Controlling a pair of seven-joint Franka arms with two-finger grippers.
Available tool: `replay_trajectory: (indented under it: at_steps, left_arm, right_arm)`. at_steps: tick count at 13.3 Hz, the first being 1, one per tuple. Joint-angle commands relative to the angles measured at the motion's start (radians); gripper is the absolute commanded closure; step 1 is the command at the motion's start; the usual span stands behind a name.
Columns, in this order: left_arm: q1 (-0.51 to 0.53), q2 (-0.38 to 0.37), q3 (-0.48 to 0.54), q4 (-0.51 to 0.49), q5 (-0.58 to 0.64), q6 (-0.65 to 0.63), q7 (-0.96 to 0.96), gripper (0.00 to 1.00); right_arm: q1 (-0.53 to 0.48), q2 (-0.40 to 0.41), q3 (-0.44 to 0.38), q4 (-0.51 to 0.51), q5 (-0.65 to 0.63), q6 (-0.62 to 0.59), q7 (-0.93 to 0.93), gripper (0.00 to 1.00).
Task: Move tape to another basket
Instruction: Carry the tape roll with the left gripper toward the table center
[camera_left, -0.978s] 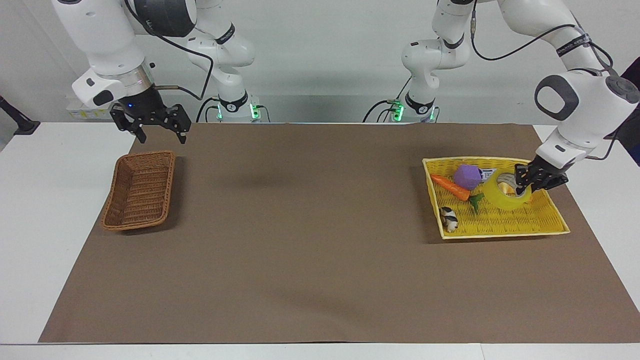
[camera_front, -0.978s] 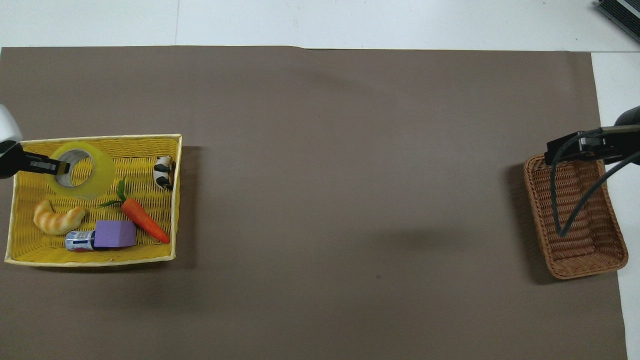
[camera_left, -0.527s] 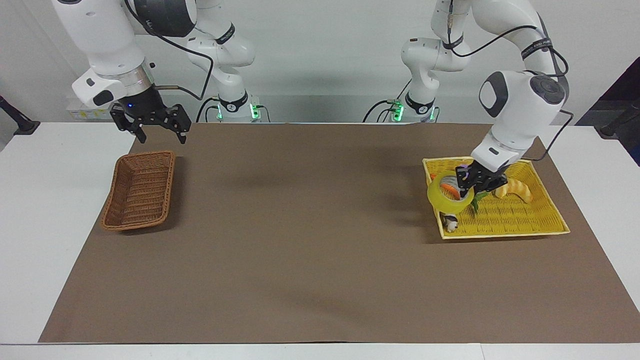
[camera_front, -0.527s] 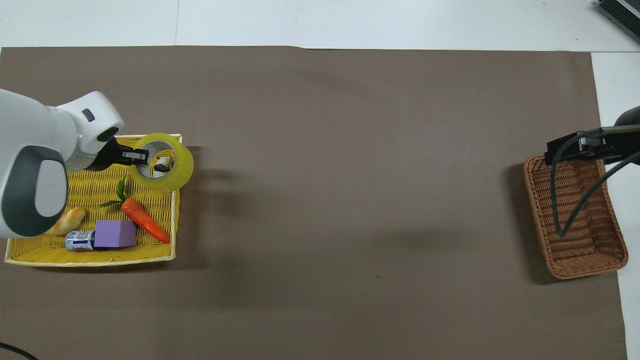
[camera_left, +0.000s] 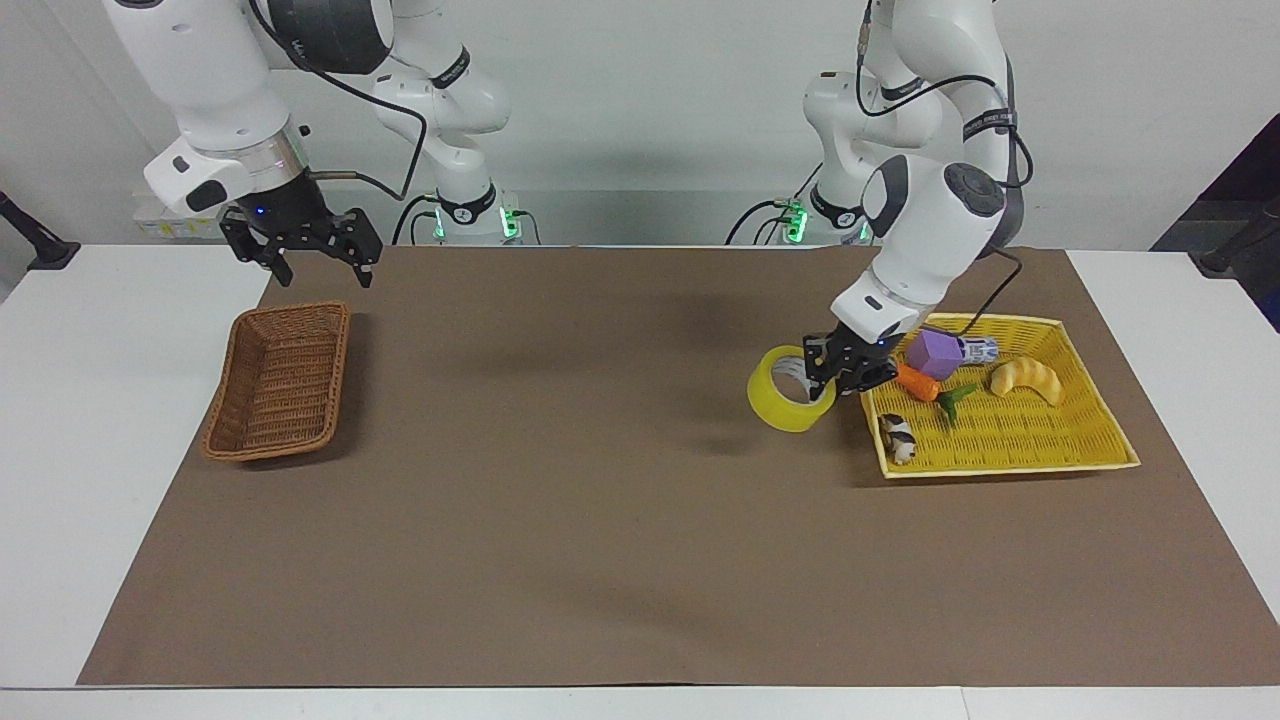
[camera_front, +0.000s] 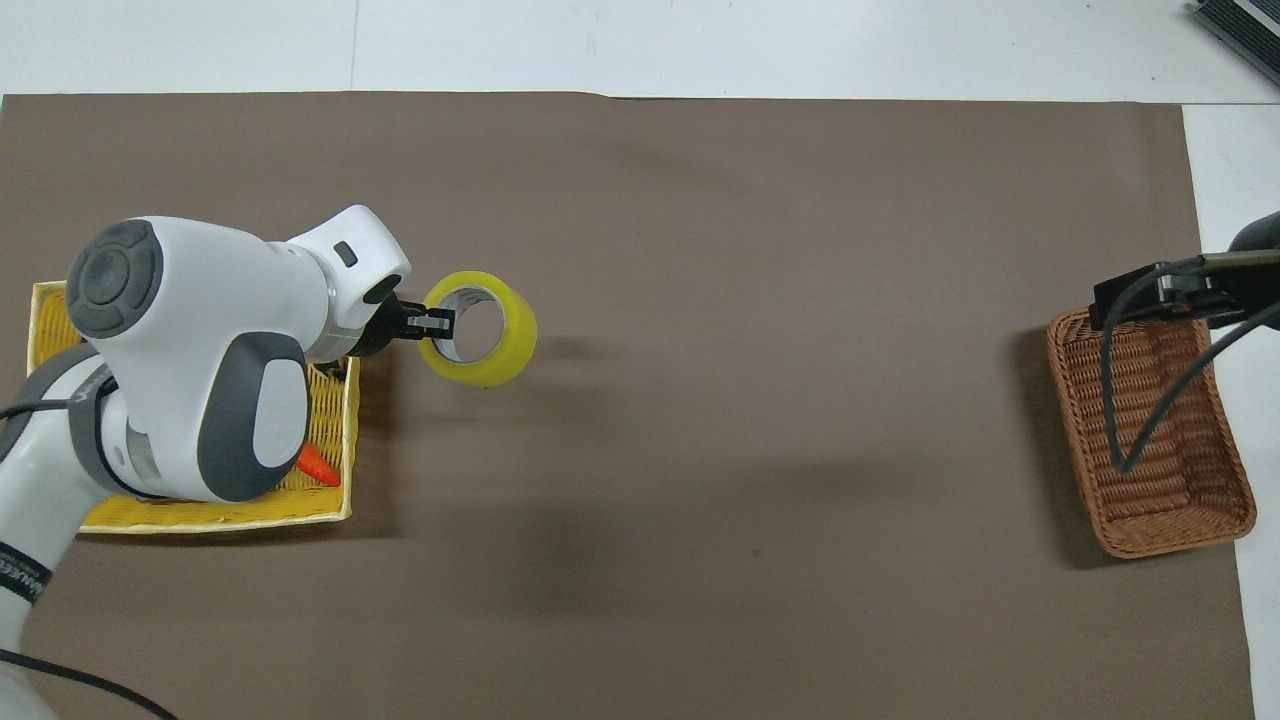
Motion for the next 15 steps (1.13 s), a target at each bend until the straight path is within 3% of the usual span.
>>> replay_trajectory:
  at_steps: [1,6,15]
  left_arm:
    - [-0.067,-0.013,0.019,-0.016,-0.049,0.035,-0.035,1.0]
    - [-0.172,-0.013,0.019,-0.016,-0.159,0.125,-0.134,1.0]
    - [-0.205,-0.013,0.019,-0.014,-0.205,0.159,-0.19,1.0]
  right_arm:
    - [-0.014,-0.005,0.008,0.003,0.016,-0.009,0.013,0.0]
    - [-0.014,-0.005,0.008,0.003,0.016,-0.009,0.013,0.0]
    - [-0.014,-0.005,0.007,0.003,0.016,-0.008,0.014,0.0]
